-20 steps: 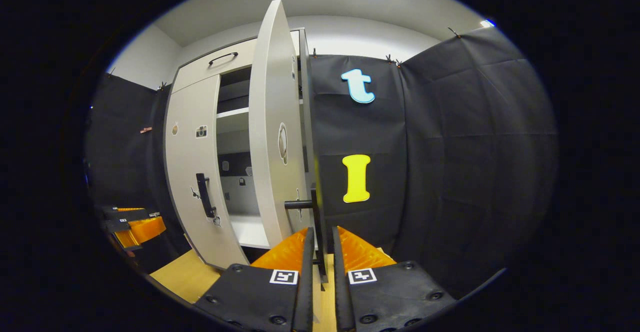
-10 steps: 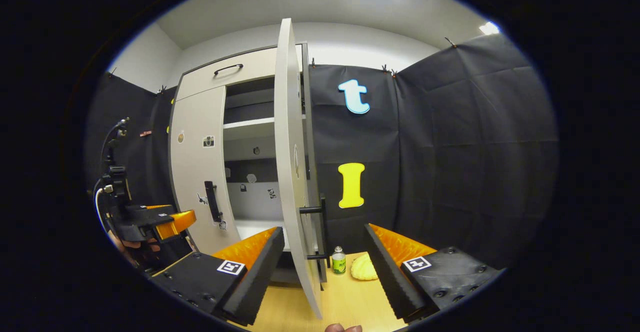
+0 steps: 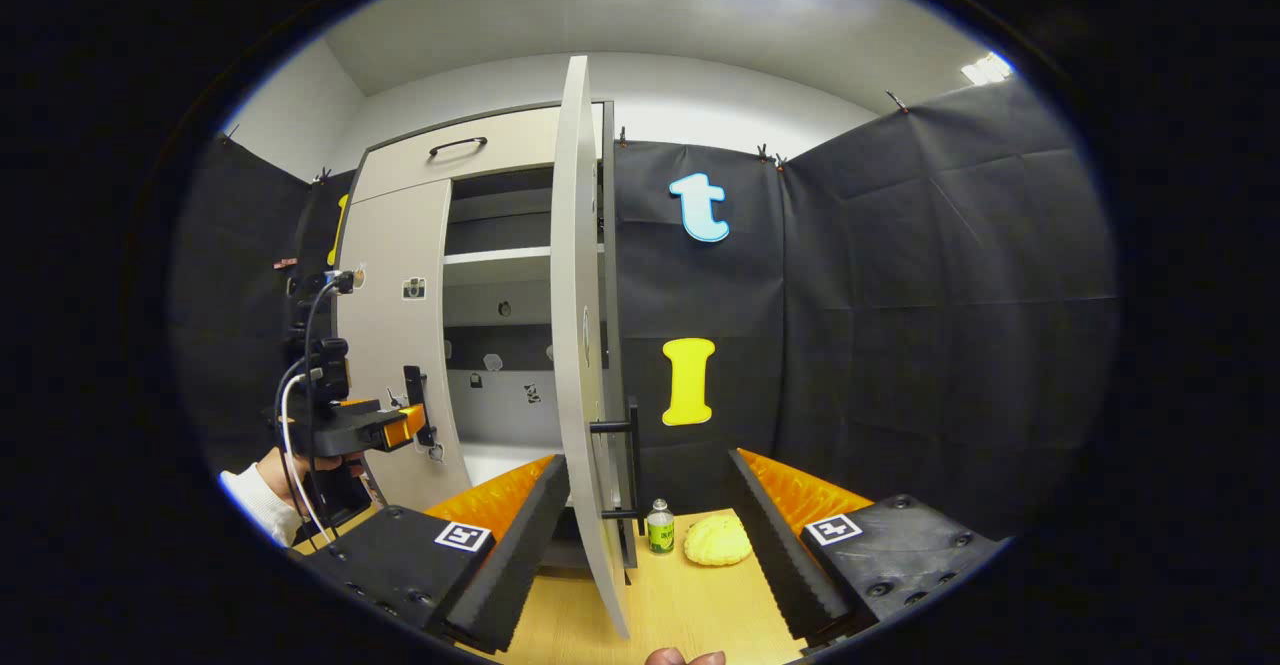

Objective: Open the right door of the double-door shoe cabinet with the right hand, and open the left door with the left hand.

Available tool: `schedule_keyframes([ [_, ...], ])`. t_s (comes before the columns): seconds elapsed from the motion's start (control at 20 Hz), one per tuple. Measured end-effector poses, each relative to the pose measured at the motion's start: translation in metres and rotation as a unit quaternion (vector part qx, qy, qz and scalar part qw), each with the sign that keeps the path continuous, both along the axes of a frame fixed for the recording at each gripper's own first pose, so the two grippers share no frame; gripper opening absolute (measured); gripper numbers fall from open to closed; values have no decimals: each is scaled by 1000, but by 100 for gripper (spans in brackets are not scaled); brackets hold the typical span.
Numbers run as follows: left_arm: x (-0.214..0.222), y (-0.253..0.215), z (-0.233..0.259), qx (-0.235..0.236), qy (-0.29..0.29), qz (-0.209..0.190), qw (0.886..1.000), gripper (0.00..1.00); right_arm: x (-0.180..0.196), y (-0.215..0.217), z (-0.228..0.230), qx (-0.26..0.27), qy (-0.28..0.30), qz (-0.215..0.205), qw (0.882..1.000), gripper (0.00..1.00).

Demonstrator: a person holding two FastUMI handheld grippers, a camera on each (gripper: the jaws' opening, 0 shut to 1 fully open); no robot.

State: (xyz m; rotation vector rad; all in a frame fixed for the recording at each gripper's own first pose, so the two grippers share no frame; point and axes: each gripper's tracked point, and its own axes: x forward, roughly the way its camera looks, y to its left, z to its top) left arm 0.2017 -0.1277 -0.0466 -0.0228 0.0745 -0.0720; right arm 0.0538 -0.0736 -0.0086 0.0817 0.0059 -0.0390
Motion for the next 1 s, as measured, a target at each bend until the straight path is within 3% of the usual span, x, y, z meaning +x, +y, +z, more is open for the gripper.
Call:
schedule_keyframes([
  [0.1,14,-2,1,-2,-2,-1,1000,95,-1,-7,-1,1,2,-4,1000,98],
  [0.3,42,3,-5,17,0,11,1000,90,3,-17,0,12,3,-10,1000,98],
  [0.65,55,-9,-11,8,6,3,1000,43,8,-24,-6,22,13,-9,1000,98],
  [0.75,56,-9,-13,12,10,12,1000,36,8,-21,-7,27,16,-3,1000,98],
  [1.0,53,-10,-18,-6,37,6,999,34,2,-13,-4,44,12,14,999,98],
])
